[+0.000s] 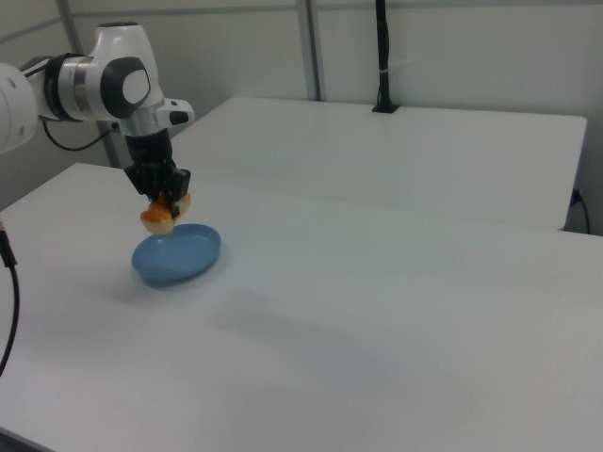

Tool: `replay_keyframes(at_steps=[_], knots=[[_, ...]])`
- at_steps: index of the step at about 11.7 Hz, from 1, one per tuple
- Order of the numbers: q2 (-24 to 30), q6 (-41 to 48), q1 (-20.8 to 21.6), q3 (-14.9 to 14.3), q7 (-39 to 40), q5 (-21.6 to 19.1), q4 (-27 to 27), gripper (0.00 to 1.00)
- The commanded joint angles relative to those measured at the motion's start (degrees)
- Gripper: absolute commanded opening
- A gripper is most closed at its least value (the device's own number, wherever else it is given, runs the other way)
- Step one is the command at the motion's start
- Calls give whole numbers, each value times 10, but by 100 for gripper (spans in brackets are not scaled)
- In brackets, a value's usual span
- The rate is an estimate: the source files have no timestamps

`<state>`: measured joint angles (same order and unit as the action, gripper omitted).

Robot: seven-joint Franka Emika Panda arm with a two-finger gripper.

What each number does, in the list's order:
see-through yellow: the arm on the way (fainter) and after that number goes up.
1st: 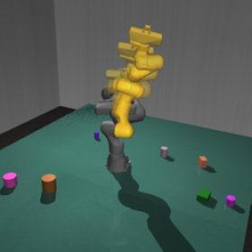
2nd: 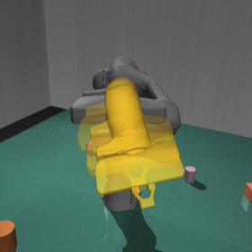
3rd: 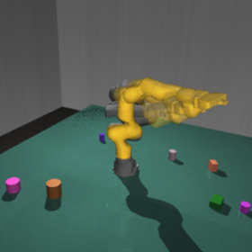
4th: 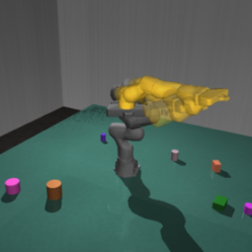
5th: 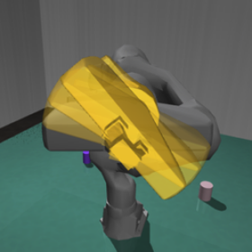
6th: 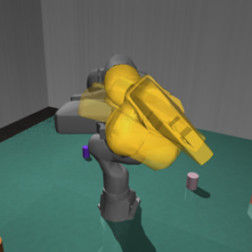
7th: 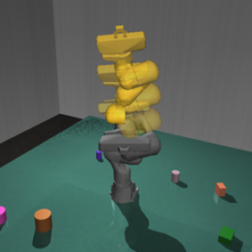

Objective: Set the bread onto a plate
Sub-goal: 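Lift the bread roll and carry it over the blue plate, then lower the bread roll onto the blue plate and open the gripper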

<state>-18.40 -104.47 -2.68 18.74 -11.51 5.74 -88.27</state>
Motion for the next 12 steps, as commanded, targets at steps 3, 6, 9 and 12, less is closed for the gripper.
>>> replay_keyframes(at_steps=[3, 6, 9, 12], knots=[[-73, -42, 39, 7, -90, 41, 66, 36], [-84, -44, 59, 1, -114, 41, 73, 37], [-87, -60, 59, 1, -141, 41, 72, 43], [-100, -78, 80, -13, -168, 42, 70, 44]])
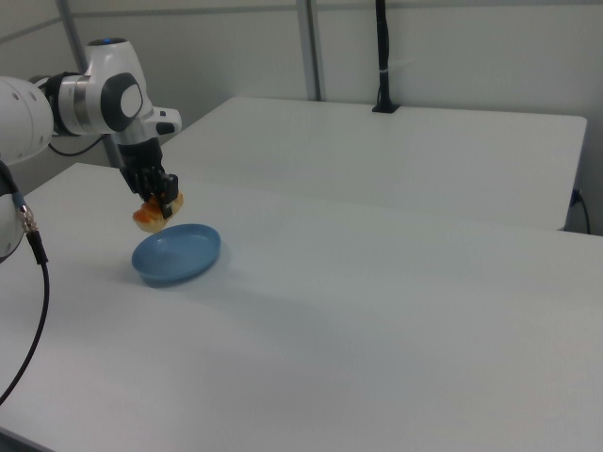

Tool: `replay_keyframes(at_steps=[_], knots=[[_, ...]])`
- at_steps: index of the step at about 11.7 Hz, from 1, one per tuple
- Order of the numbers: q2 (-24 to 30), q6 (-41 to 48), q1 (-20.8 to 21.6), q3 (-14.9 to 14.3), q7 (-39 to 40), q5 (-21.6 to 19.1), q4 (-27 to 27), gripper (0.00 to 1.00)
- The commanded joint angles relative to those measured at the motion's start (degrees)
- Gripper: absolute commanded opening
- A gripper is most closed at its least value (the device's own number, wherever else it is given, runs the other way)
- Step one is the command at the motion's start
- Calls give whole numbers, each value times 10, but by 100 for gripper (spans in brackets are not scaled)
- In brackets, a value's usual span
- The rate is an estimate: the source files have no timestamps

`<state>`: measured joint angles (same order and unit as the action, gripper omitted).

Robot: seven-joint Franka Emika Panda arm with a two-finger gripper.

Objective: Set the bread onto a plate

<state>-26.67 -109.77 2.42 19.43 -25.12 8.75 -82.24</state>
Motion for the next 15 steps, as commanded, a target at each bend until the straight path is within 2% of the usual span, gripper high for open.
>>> replay_keyframes(at_steps=[1, 2, 3, 4, 10, 12, 13, 15], knots=[[-23, -27, 54, -50, -38, 9, 9, 51], [-34, -31, 62, -59, -42, 9, 10, 59], [-41, -39, 62, -61, -55, 10, 11, 77], [-44, -53, 62, -62, -71, 12, 10, 100], [-37, -50, 63, -66, -69, 15, 8, 100], [6, -46, 64, -71, -53, 12, -18, 100], [44, -37, 67, -89, -22, 5, -45, 100], [96, 36, 88, -134, 10, -14, -50, 100]])
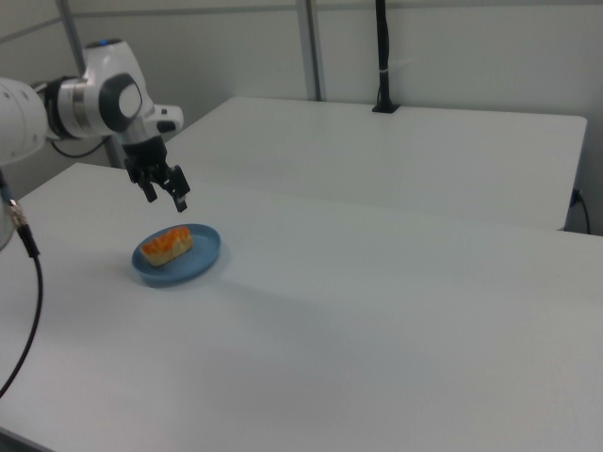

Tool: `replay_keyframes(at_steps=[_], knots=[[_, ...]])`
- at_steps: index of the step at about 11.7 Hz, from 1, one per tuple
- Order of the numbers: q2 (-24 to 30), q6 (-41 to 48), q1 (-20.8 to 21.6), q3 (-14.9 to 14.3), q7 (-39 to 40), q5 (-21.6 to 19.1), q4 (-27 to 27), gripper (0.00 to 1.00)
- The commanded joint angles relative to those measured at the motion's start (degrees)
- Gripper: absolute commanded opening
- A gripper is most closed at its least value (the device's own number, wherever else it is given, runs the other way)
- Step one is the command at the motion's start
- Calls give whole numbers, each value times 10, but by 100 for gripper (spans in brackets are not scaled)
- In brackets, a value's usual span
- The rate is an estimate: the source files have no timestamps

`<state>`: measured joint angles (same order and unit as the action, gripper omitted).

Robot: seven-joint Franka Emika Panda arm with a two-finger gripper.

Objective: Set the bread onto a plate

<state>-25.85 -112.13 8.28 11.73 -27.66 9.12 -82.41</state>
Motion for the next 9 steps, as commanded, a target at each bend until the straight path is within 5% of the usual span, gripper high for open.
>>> replay_keyframes(at_steps=[1, 9], knots=[[111, 84, 39, -81, 51, -26, -50, 100], [194, 163, 43, -183, 175, -67, -71, 100]])
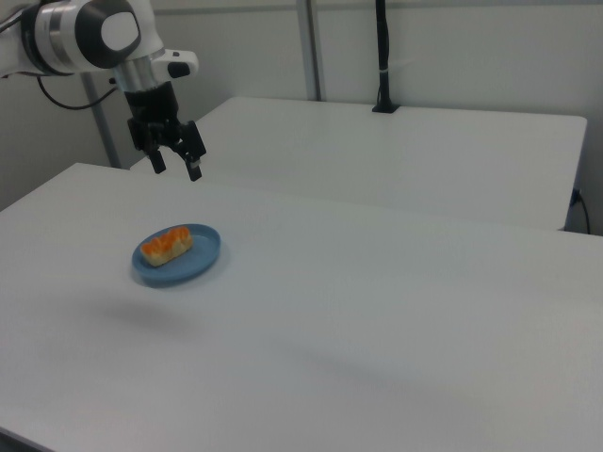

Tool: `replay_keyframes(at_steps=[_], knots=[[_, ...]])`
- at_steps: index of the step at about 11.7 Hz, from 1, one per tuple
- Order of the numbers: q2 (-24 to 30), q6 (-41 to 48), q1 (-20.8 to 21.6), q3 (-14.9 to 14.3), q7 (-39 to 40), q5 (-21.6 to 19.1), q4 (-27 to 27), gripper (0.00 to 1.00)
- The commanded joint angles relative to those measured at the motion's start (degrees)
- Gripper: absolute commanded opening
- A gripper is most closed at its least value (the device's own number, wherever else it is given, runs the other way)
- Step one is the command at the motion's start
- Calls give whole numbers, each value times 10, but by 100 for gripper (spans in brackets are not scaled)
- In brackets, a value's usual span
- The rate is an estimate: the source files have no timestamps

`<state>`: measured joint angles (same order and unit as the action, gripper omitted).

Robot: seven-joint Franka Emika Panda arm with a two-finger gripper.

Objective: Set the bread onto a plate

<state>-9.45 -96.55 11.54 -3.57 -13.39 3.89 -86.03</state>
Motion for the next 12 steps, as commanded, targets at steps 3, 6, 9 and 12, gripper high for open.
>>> replay_keyframes(at_steps=[3, 6, 9, 12], knots=[[39, 9, 9, -60, 66, -41, -36, 100], [43, 10, -8, -56, 61, -41, -36, 100], [44, 11, -13, -53, 66, -41, -35, 100], [44, 12, -19, -52, 67, -42, -34, 100]])
